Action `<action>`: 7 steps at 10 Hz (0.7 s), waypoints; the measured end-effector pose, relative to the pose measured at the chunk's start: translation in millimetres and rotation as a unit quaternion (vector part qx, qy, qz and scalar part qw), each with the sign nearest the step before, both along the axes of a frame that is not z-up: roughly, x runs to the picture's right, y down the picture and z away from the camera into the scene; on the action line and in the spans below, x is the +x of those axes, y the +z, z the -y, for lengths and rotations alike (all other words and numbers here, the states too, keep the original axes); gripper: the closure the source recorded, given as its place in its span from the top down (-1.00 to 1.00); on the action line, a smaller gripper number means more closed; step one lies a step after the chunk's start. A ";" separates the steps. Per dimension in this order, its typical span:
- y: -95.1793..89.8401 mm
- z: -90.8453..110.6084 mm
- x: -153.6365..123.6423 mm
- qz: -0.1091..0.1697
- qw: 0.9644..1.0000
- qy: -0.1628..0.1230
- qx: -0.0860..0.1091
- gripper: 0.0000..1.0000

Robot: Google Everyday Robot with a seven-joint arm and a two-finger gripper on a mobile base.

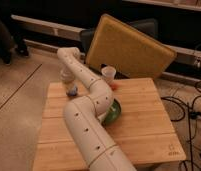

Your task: Wipe the white sponge on the table

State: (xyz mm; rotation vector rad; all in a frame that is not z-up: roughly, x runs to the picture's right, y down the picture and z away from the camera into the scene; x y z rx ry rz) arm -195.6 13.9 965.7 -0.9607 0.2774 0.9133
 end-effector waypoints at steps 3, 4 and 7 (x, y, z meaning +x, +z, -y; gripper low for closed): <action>4.2 4.1 36.2 -0.052 0.999 0.006 -0.001 -1.00; 5.7 8.4 50.0 -0.071 0.997 0.013 0.003 -1.00; 11.9 20.8 85.3 -0.109 0.993 0.035 0.017 -1.00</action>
